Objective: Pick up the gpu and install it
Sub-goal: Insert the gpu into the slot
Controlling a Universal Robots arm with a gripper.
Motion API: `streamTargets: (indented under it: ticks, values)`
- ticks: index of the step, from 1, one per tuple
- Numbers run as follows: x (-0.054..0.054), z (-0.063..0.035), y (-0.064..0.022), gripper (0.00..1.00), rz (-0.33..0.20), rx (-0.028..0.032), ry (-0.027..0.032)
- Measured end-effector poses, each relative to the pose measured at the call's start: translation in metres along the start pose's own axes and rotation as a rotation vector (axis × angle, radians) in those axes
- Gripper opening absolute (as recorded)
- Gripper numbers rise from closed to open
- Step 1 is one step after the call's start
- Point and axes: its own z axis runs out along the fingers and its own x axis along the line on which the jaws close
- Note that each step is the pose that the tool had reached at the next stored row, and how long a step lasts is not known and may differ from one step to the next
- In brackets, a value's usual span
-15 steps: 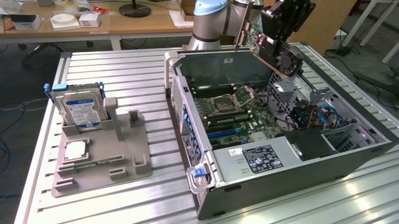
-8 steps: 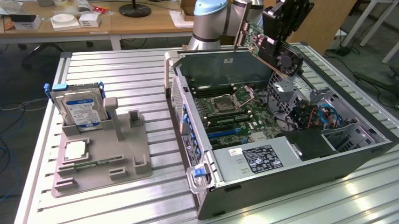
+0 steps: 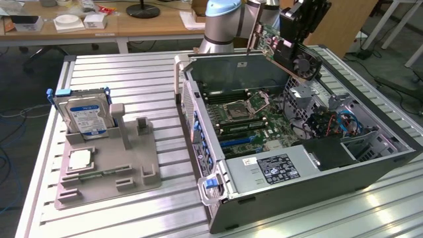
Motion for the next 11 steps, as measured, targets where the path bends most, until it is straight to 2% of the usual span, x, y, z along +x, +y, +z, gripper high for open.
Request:
streamTargets:
  ticks: [11]
  values:
    - [0.0002,0.0,-0.0005,0.27,-0.066,-0.0038,0.0001]
